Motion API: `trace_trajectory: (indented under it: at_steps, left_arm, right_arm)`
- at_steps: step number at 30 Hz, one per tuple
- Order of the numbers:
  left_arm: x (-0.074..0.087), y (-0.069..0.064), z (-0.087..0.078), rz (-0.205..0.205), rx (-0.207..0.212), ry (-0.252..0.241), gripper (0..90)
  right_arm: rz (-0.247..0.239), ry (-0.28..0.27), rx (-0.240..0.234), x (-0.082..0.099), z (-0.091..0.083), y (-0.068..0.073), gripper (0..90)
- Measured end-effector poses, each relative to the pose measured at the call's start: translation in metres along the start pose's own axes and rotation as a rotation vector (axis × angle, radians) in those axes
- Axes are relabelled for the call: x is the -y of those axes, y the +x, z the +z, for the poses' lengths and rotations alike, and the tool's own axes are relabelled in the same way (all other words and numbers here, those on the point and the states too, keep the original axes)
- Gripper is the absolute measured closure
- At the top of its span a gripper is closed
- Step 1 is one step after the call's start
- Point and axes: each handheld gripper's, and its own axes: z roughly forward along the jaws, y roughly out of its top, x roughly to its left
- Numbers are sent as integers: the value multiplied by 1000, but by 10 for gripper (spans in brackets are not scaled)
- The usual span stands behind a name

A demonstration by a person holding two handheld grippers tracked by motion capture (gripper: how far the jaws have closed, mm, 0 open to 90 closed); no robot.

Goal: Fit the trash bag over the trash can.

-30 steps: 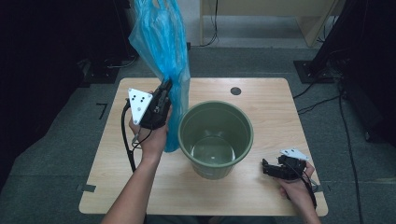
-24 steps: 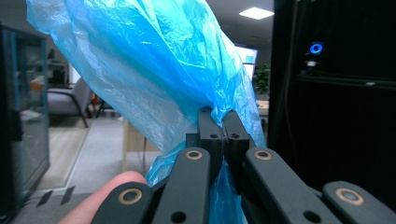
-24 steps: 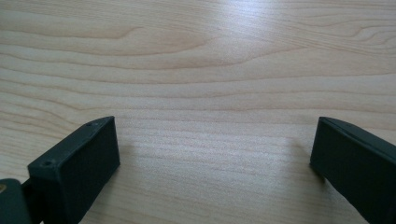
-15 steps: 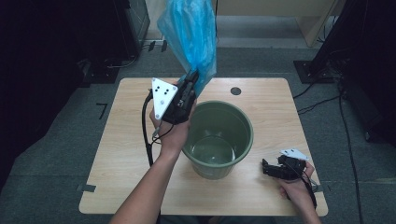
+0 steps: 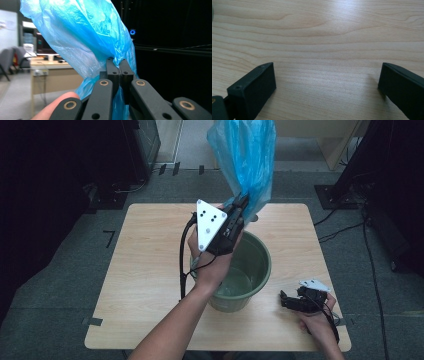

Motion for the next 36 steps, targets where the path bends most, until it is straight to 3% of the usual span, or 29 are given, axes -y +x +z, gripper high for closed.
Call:
trace_trajectory:
  at_steps: [6, 13, 16, 18, 20, 21, 23, 28, 29, 33, 35, 36]
  left_arm:
    - [7, -3, -3, 0, 16, 13, 900]
    - [24, 17, -17, -35, 29, 57, 899]
    - [26, 23, -22, -38, 33, 61, 898]
    - [27, 28, -28, -30, 33, 68, 899]
    - [31, 35, -36, -38, 28, 75, 899]
    - [31, 35, -36, -38, 28, 75, 898]
    - [35, 41, -43, -44, 25, 84, 897]
    - [40, 47, -50, -58, 18, 97, 879]
    - [40, 48, -52, -51, 16, 101, 879]
    - [44, 50, -58, -45, 13, 110, 870]
    - [48, 52, -61, -36, 9, 119, 872]
    - [52, 56, -64, -38, 12, 131, 874]
  right_arm:
    - [-2, 2, -6, 0, 0, 0, 12]
    - [-9, 1, -9, 0, 0, 0, 14]
    - [-12, -1, -15, 0, -1, 0, 24]
    - [-20, -16, 7, 1, -3, 0, 72]
    - [-59, -64, 70, 0, -6, 1, 149]
    - [-59, -64, 70, 0, -6, 1, 149]
    - [-23, -119, 54, -5, -13, -2, 166]
    - [8, -225, 85, -23, -37, 2, 200]
    - [8, -225, 85, -23, -37, 2, 200]
    - [-22, -315, 109, -45, -61, 8, 253]
    - [-14, -330, 108, -50, -65, 8, 262]
    - [-9, -363, 104, -60, -75, 9, 302]
